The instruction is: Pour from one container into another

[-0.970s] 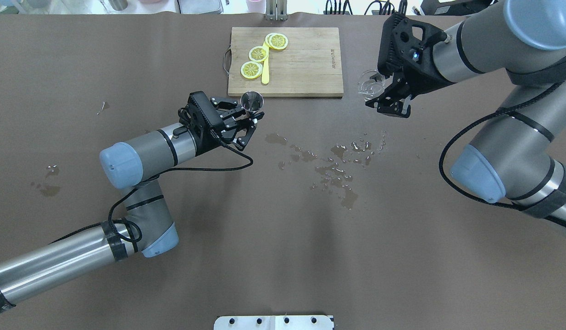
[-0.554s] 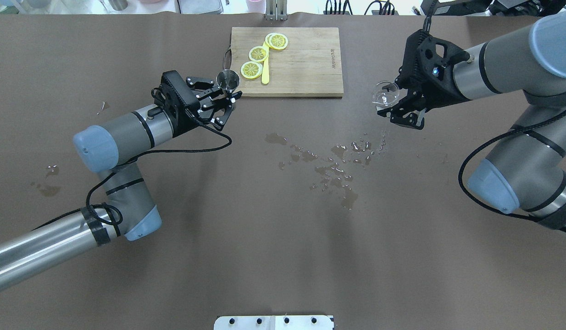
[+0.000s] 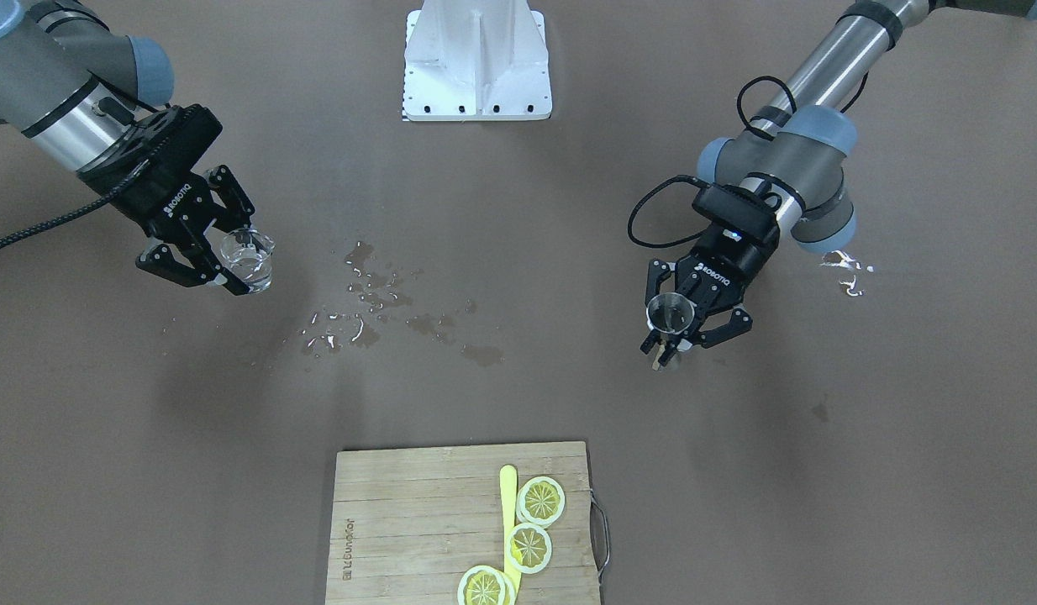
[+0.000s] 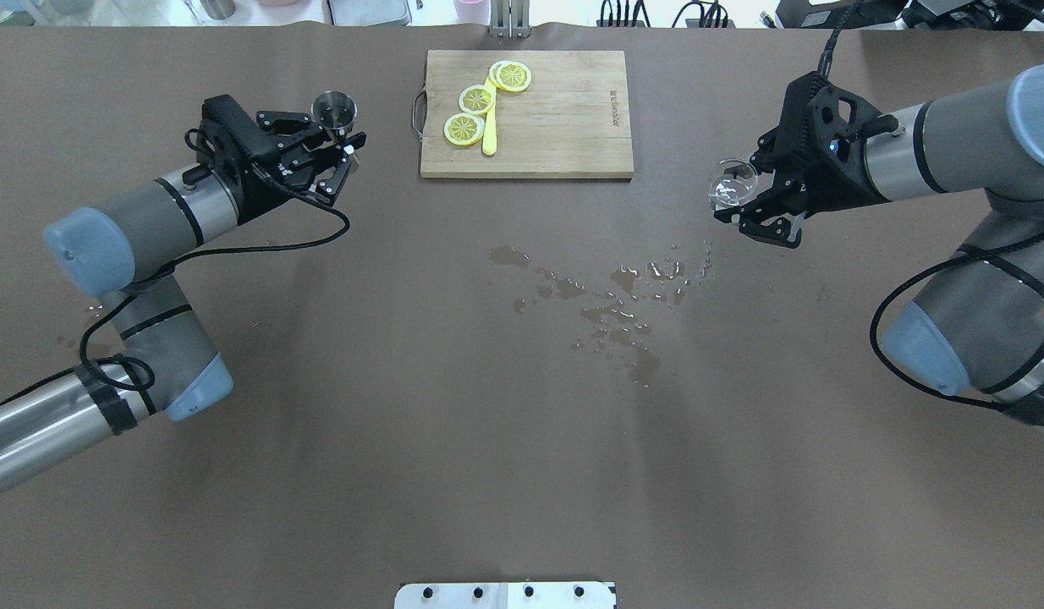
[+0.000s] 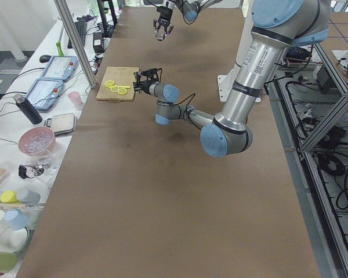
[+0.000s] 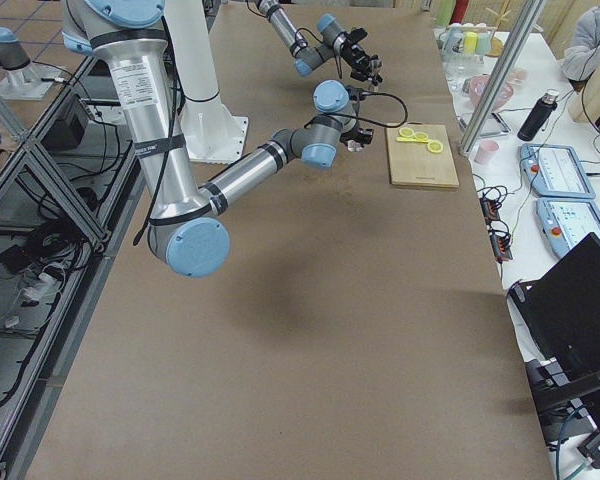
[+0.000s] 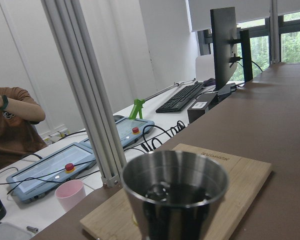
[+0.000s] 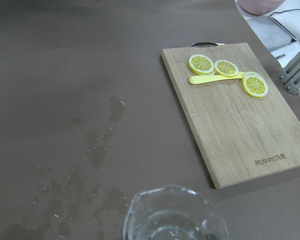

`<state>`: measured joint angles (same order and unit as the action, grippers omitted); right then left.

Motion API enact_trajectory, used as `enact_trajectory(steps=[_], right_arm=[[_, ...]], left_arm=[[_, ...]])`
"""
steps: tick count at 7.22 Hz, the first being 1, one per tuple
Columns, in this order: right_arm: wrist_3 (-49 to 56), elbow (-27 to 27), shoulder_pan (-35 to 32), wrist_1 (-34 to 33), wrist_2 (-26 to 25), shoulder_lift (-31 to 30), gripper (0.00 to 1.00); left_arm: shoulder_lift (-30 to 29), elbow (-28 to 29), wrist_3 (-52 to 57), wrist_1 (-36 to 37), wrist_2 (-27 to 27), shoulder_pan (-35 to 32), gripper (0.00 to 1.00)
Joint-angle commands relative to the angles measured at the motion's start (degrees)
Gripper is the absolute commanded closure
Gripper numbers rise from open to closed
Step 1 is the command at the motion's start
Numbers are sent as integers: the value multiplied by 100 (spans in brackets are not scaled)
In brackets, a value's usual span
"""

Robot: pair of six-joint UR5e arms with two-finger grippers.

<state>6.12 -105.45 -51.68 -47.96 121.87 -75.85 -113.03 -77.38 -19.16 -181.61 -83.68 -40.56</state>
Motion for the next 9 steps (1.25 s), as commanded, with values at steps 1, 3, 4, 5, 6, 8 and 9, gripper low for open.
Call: enact_trajectory(steps=[1,3,4,5,6,8,9], right_arm=[[-14,68,-236,41,301,-87,100],[-14,313,-404,354,486,-175,100],[-14,828,-474,1271,522,-358,100],[-40,964,-466,1480,513,-482,100],[-32,1035,-448,1656,487,-579,100],[-32,1481,-413,2410,478,-702,100],[-40,1788,-352,2858,478,-703,100]], left_arm=[[587,-373,-17,-243,62,-31,100],[799,-436,-70,-296,124,-83,100],[861,-436,-70,-288,141,-144,100],[958,-436,-70,-270,168,-171,100],[967,-410,-79,-235,185,-206,100],[1422,-522,-1204,-244,229,-426,100],[1659,-767,-1595,-226,577,-391,100]])
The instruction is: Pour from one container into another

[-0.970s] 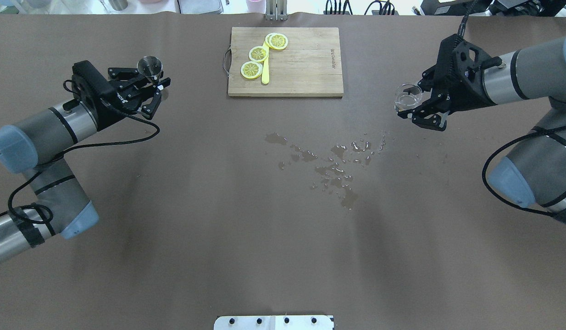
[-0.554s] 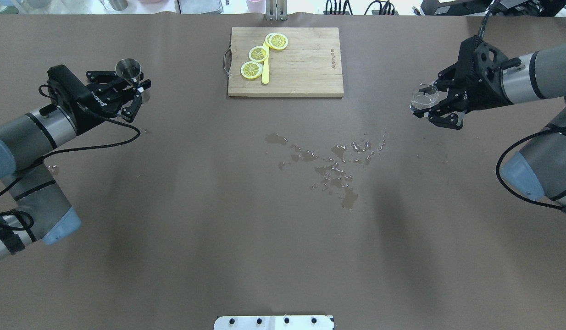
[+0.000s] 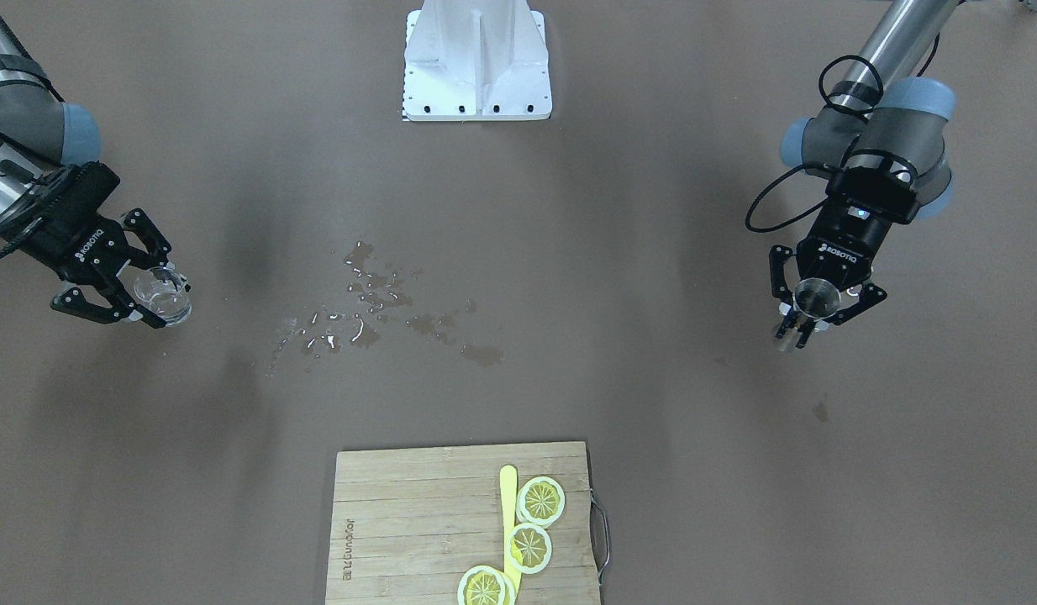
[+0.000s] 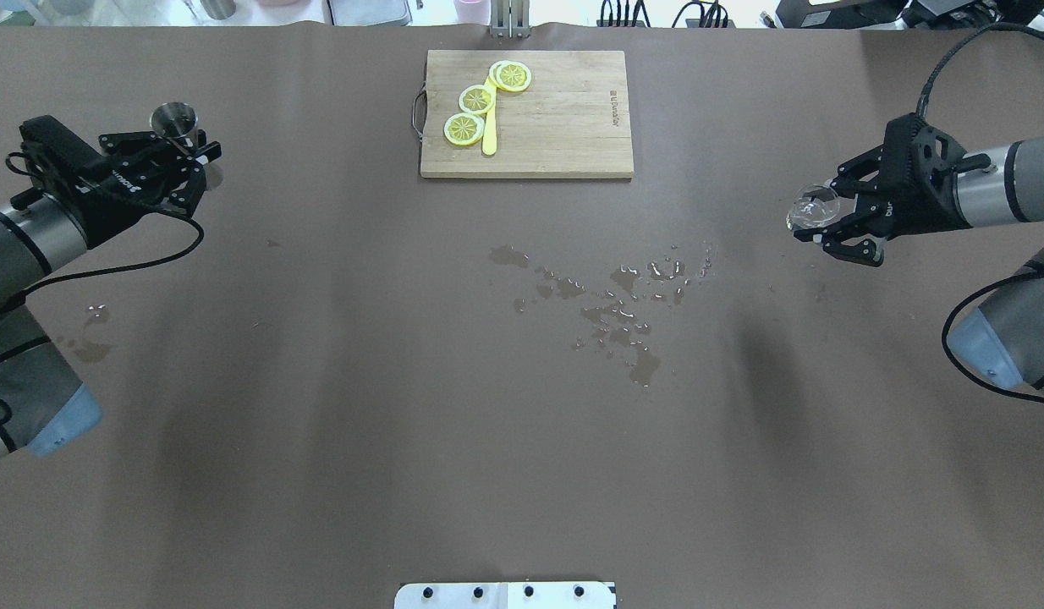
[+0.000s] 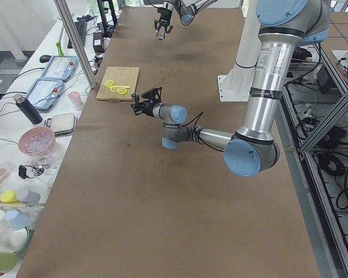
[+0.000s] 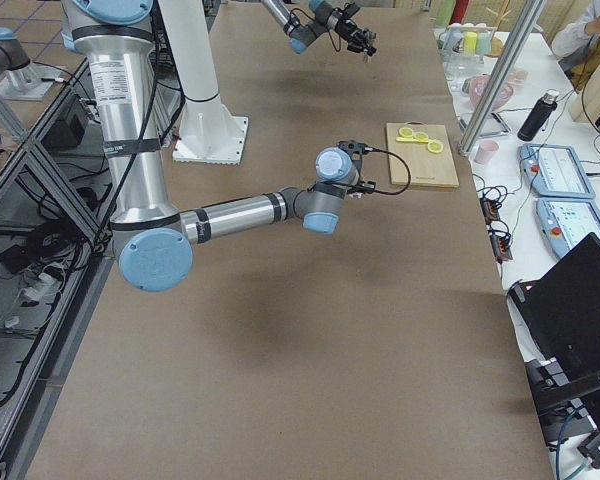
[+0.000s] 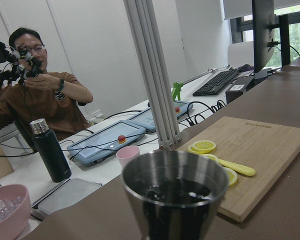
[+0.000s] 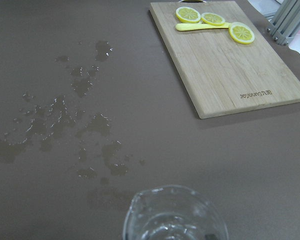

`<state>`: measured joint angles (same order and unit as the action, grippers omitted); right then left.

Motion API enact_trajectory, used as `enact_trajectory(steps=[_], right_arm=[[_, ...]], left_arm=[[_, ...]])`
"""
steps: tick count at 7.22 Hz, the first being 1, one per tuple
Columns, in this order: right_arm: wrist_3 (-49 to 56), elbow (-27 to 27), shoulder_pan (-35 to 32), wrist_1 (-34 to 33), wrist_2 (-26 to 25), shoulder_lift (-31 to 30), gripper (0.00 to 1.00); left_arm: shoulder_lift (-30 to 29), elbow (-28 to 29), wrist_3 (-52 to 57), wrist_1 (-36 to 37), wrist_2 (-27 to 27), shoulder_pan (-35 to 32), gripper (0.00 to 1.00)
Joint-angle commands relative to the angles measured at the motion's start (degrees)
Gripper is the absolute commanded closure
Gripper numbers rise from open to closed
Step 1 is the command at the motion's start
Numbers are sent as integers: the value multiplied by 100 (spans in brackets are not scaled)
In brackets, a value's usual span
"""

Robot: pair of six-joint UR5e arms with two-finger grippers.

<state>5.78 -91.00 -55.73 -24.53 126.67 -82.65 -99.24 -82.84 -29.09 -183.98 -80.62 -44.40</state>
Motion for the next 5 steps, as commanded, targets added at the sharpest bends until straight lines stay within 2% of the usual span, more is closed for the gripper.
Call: enact_trajectory(steps=[1,2,4,5], right_arm=[[-33,546,158,858,-2,-23,100],[-50,844,194,1210,59,55,100],[-200,1240,212,1502,182,318,100],[-365,1503,264,1599,287,589,100]], left_arm=[[265,-233,-685,107,1119,210,100],[273,-224,-1121,265,1971,812,100],[282,-206,-2097,975,3572,1535,100],[282,-215,-2553,1344,3779,1565,100]])
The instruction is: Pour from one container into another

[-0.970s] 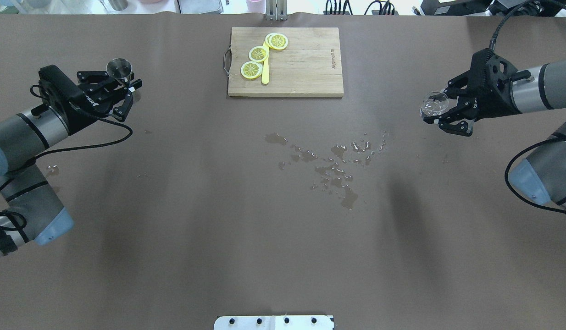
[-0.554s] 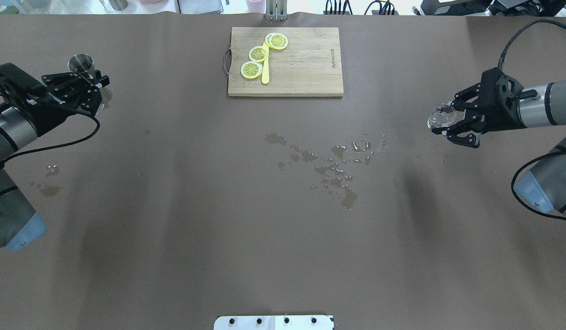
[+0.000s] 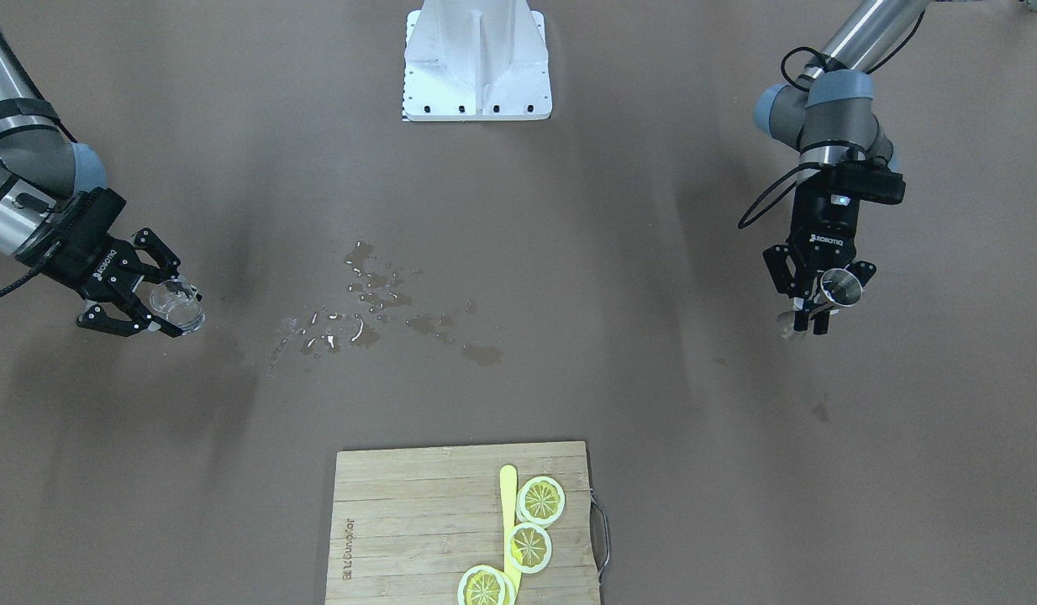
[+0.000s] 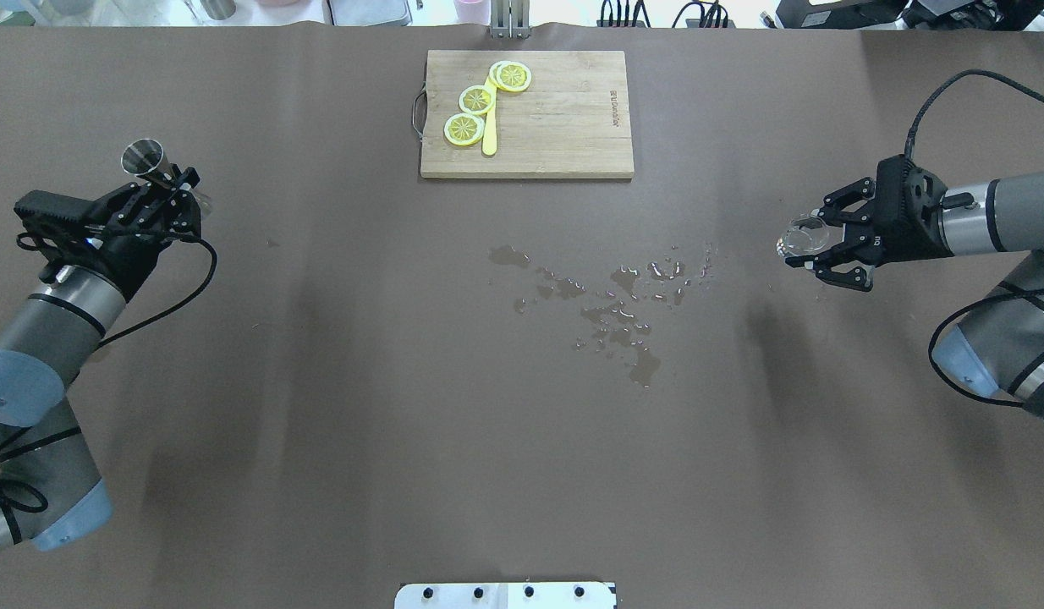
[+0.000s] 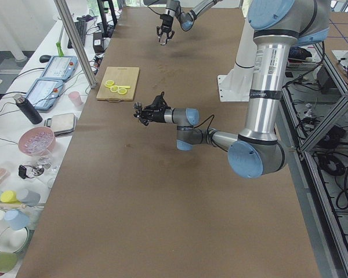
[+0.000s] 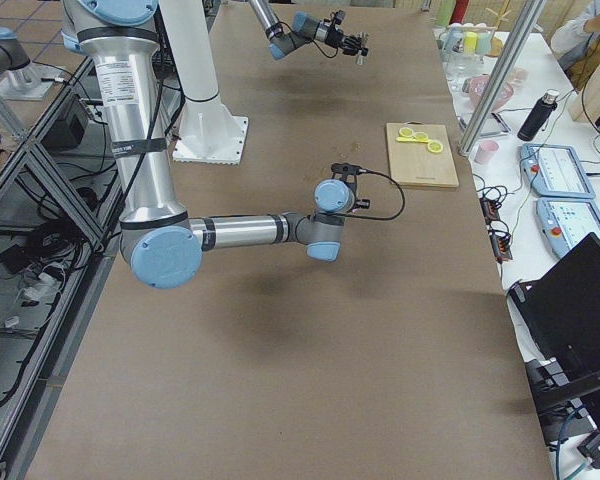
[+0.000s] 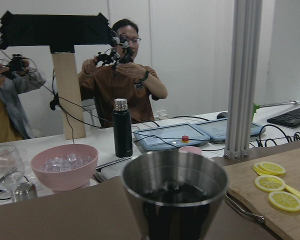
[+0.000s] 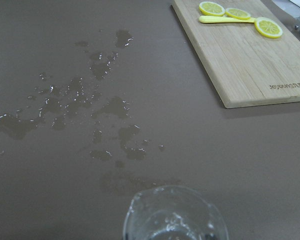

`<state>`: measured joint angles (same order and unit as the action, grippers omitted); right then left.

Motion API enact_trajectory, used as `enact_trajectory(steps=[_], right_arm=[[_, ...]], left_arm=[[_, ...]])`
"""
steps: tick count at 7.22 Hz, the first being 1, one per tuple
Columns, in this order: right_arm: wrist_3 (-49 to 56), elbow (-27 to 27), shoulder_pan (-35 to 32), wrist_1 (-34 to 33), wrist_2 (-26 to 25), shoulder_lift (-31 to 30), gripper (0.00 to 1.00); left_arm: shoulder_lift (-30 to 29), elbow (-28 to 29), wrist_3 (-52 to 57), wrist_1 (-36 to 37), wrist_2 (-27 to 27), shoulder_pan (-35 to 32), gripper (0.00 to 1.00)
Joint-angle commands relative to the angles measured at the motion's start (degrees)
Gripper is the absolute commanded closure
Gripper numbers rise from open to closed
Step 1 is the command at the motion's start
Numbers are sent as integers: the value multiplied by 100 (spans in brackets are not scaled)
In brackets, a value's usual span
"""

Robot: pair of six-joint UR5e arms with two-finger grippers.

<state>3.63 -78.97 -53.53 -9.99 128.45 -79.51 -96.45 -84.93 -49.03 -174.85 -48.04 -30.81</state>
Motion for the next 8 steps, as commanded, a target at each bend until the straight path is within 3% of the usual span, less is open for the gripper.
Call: enact_trajectory(steps=[1,3,8], right_arm=[[-335,547,97,329,127,452,100],[-363,1022,176,612,136,761,100],[-398,1551,405,894,171,1052,100]], left_arm=[[3,64,-1042,974,784,207,100],[12,143,-2282,1820,1259,224,100],[21,293,-3374,3016,2085,706,100]])
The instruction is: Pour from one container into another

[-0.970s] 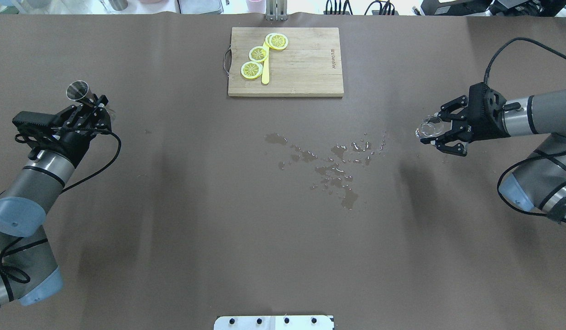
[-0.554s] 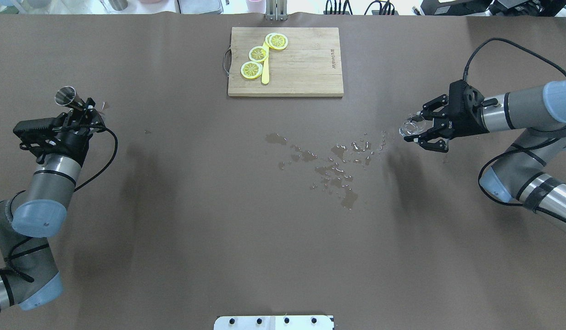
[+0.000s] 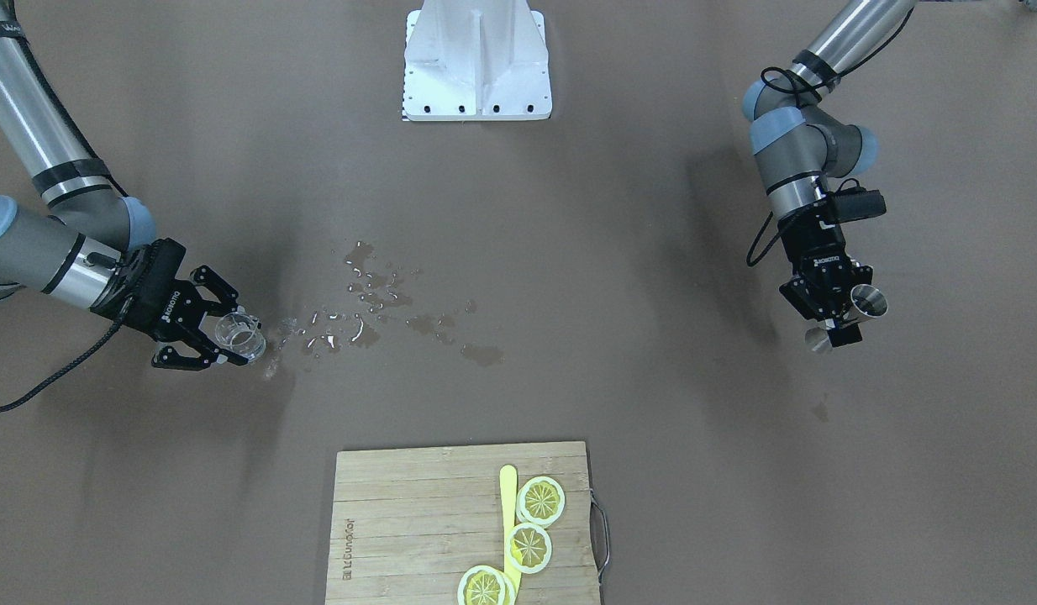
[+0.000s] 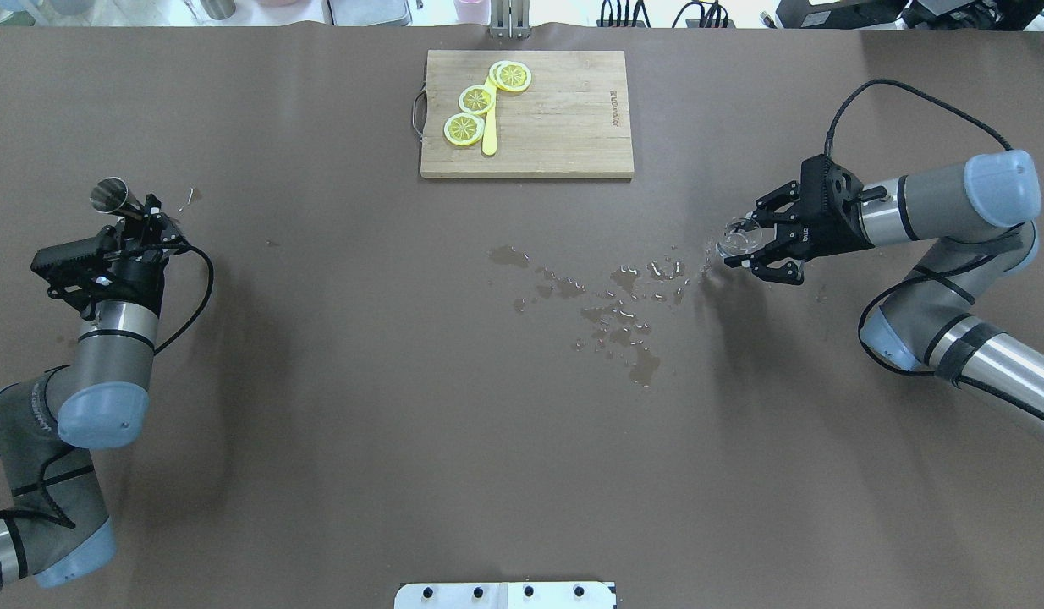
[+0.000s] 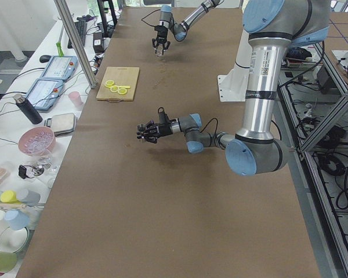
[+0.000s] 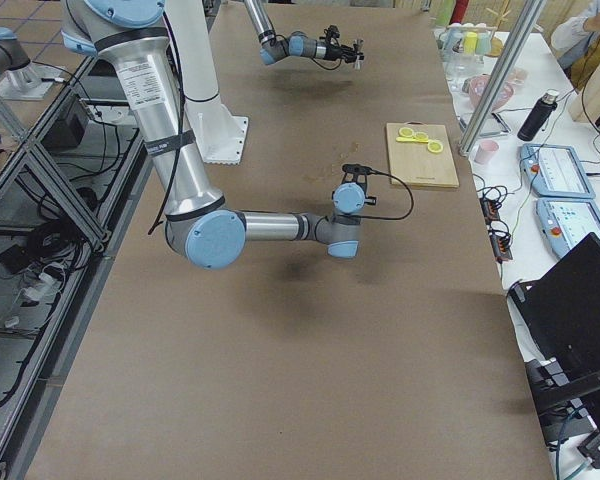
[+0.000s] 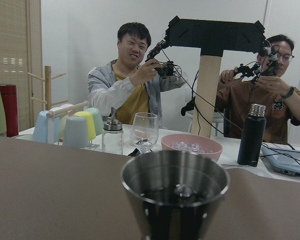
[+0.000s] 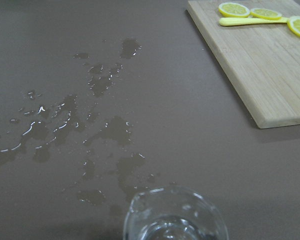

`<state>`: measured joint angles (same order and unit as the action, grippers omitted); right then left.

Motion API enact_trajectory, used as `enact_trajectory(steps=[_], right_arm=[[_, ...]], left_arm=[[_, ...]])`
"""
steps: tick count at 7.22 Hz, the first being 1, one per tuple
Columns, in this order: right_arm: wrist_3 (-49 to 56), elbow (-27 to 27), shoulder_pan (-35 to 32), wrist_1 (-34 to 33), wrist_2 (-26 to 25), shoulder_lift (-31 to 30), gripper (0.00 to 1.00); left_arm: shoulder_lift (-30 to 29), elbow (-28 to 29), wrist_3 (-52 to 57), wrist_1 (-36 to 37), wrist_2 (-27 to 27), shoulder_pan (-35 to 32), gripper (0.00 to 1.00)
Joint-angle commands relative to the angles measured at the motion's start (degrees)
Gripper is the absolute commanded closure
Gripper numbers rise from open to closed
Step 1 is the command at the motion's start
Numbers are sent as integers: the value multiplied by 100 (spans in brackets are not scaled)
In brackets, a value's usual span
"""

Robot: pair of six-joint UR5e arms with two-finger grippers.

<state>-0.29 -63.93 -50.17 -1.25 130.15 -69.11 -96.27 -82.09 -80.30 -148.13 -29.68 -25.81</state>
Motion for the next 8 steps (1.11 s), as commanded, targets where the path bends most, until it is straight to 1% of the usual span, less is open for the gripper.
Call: enact_trajectory(steps=[1,2,3,6,7,8], right_arm=[[-6,109,104,63,19,12,100],[3,196,156,176,19,12,100],[3,249,166,229,19,3,100],[-6,250,183,256,36,-41,100],[-6,241,183,265,37,-41,82],[-6,250,183,265,37,-41,58]], left_arm=[[3,0,-258,485,261,234,100],[3,9,-258,495,348,374,100],[90,-17,-249,504,557,532,100],[398,-263,-249,531,717,814,100],[398,-246,-258,539,883,928,100],[398,-255,-267,531,885,929,100]])
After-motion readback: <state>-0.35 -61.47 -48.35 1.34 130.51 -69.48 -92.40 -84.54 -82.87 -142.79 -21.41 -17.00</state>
